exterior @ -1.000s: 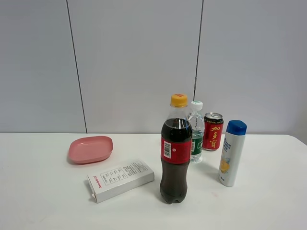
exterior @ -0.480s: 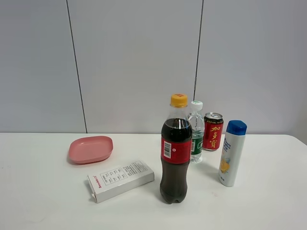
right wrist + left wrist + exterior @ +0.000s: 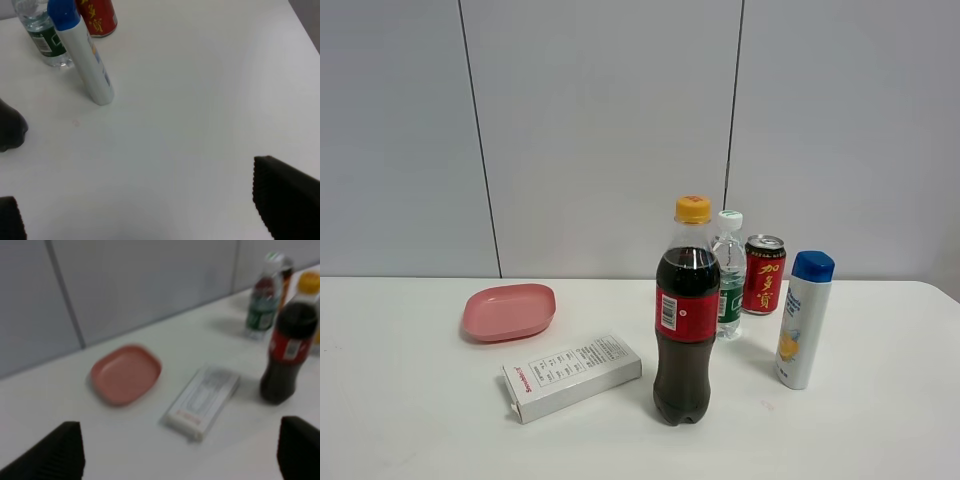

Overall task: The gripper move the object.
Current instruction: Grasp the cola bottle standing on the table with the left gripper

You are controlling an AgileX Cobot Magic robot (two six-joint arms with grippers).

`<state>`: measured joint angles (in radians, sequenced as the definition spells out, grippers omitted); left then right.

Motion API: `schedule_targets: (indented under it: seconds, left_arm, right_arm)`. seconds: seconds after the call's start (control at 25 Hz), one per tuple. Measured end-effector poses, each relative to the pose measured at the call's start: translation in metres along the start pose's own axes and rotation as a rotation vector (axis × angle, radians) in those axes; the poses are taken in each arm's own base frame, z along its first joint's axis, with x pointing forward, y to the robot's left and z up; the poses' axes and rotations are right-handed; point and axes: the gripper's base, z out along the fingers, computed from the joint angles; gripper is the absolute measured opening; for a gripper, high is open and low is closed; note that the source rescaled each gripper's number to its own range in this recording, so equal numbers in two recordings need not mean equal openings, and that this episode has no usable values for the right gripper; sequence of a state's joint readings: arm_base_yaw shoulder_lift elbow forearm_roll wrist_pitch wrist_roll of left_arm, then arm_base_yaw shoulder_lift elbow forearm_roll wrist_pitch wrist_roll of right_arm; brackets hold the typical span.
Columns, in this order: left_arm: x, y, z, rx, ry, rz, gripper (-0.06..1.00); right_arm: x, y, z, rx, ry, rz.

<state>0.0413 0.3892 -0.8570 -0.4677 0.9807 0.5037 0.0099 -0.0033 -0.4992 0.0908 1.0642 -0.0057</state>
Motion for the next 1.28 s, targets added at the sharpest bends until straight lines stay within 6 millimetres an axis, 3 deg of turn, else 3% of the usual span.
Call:
schedule_targets:
  seconds: [0.12,0.28,0.56,0.72,0.88,1.12,1.28]
  left_arm:
    - [-0.017,0.008,0.025,0.070,-0.022,0.008,0.70]
    - [-0.026,0.021,0.064,0.134,0.016,0.029,0.70]
    - [-0.019,0.048,0.144,0.218,0.121,0.046,0.71]
    - [-0.010,0.051,0.183,0.284,0.140,0.067,0.71]
    - [0.008,0.037,0.224,0.379,0.227,0.131,0.71]
    - [0.044,0.000,0.281,0.486,0.372,0.204,0.71]
    - [0.059,-0.029,0.306,0.567,0.433,0.247,0.79]
  right_arm:
    - [0.000,0.000,0.000,0.000,0.000,0.000]
    - [0.000,0.000,0.000,0.000,0.000,0.000]
    - [0.000,0.000,0.000,0.000,0.000,0.000]
    - [0.000,0.000,0.000,0.000,0.000,0.000]
    - [0.000,0.000,0.000,0.000,0.000,0.000]
    - [0.000,0.000,0.000,0.000,0.000,0.000]
    - [0.000,0.000,0.000,0.000,0.000,0.000]
